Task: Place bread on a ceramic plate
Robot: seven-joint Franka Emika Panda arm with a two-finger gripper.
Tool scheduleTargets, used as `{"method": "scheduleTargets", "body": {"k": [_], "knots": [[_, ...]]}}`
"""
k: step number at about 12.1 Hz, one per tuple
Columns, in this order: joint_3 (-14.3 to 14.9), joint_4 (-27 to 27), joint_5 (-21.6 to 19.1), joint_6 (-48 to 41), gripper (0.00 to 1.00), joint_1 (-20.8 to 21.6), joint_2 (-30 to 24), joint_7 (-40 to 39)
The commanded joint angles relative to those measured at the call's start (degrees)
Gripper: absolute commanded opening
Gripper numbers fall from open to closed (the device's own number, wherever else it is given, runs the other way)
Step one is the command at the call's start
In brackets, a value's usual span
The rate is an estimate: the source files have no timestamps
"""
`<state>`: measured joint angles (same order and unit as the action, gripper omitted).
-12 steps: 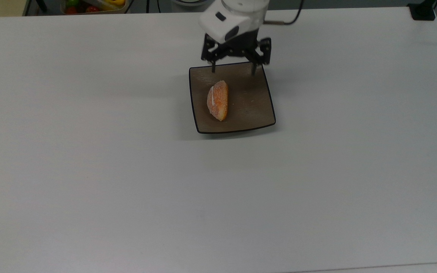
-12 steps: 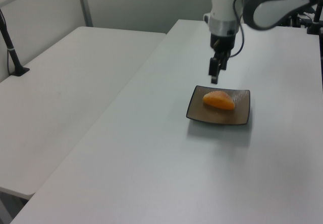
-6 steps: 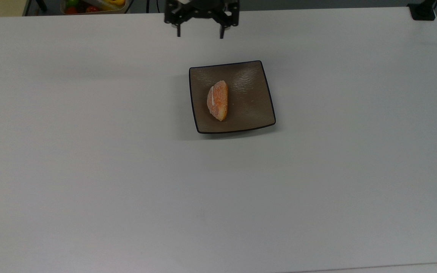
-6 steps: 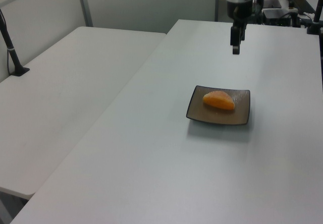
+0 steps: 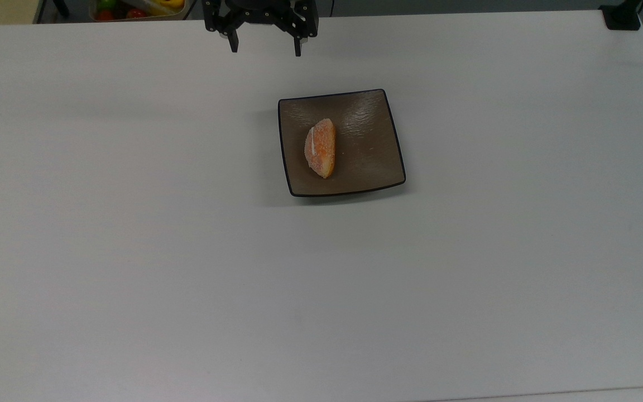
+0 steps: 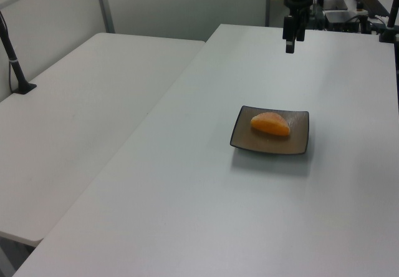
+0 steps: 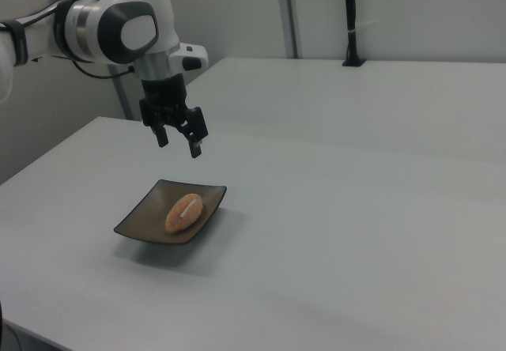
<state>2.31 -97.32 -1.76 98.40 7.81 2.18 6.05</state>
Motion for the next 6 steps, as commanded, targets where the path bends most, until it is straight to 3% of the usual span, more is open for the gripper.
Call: {"method": "scheduleTargets", "body": {"k": [1,6], "knots": [[0.5,0.3,-0.5,-0.2,1.00,0.5,-0.2,-1.4],[0.6,-0.2,0.2,2.2,1.00,0.5,0.0,-1.6]]}}
